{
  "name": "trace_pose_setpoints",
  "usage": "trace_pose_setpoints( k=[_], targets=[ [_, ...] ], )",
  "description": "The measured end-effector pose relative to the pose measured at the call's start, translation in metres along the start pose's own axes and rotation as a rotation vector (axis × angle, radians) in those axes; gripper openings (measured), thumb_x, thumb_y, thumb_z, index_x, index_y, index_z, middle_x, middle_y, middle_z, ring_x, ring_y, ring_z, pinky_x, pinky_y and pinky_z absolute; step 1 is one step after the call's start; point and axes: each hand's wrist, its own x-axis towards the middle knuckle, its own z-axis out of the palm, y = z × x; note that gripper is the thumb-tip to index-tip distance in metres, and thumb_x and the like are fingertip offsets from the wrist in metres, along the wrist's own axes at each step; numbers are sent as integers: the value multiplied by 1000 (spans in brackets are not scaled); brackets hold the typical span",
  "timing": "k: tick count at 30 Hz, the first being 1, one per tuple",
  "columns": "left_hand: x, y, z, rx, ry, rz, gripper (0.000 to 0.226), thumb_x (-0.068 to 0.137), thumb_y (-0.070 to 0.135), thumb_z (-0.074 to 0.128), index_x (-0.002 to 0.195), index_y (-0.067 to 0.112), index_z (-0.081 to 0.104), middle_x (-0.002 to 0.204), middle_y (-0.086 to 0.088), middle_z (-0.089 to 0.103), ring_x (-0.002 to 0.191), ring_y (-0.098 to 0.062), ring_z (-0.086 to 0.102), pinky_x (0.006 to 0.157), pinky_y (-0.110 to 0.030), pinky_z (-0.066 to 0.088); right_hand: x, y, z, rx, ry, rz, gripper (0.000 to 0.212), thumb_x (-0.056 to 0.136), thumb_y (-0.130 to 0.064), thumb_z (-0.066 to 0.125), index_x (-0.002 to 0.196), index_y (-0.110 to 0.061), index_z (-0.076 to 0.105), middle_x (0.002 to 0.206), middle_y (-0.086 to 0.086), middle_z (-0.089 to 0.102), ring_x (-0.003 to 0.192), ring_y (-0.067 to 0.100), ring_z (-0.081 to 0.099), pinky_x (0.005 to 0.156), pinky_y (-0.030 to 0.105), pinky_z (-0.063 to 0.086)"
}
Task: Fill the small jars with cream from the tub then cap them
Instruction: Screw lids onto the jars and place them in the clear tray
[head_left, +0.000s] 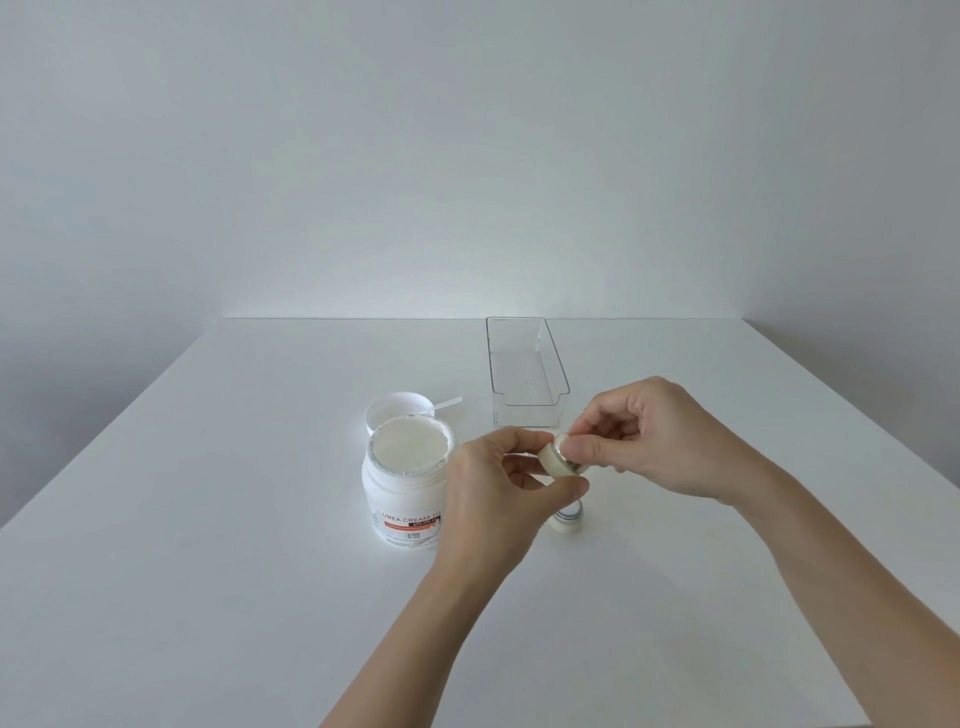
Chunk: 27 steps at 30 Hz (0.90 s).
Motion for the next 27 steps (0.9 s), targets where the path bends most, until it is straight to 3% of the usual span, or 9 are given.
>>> trace_pose_setpoints(
  k=[3,5,8,11,14,18,21,25,27],
  targets=[
    [0,-1,1,-13,13,12,31,62,10,90,84,17,70,78,2,77,50,-7,53,51,-19,46,0,0,2,-154,74,-4,43,68,-68,63,67,-26,70,63,-8,68,50,-1,52,51,14,40],
    [0,-1,1,-16,32,14,33,60,11,91,82,15,66,76,4,76,51,-7,53,52,-20,47,-3,-1,-2,-126,31,-18,41,69,-68,62,82,-31,73,80,-12,72,68,-3,61,63,21,48],
    [1,-1,1,-5,42,19,35,59,12,92,80,15,64,72,5,73,51,-7,53,53,-20,47,-7,-4,-7,-21,-101,-61,29,80,-42,72,108,-33,71,101,-14,71,94,6,64,78,28,54],
    [-1,0,3,24,40,28,36,57,14,93,76,17,63,68,8,70,50,-7,51,51,-19,46,-6,-5,-2,-100,-40,-75,13,81,-41,71,88,-31,74,81,-12,72,67,-1,60,59,16,46],
    [-2,0,4,35,37,20,35,57,13,93,75,17,62,69,7,72,50,-8,49,50,-19,44,-2,-2,3,-221,40,-22,45,77,-63,59,63,-22,67,61,-3,67,46,1,45,47,11,36],
    [-1,0,0,37,45,7,34,58,15,93,78,13,65,66,9,70,48,-7,49,50,-19,43,-6,1,-1,-218,8,-33,45,69,-74,56,90,-36,72,82,-16,70,70,-1,55,58,11,39],
    [-1,-1,-1,44,42,20,33,60,16,93,77,13,65,65,9,70,47,-4,48,49,-18,42,-8,2,-1,-195,-65,-72,32,74,-60,67,103,-44,68,95,-24,68,88,1,56,68,17,42],
    [-3,-1,3,85,48,14,33,57,16,93,76,17,65,63,12,70,47,-3,51,48,-15,42,-4,4,7,-239,47,-21,44,71,-70,58,70,-28,70,69,-6,68,57,0,52,54,11,38],
    [-3,-2,3,85,47,9,34,57,15,93,77,16,65,67,8,71,47,-4,51,49,-16,42,-5,5,7,-248,57,-10,50,70,-74,53,71,-27,70,70,-6,68,52,-2,50,52,10,37]
  ],
)
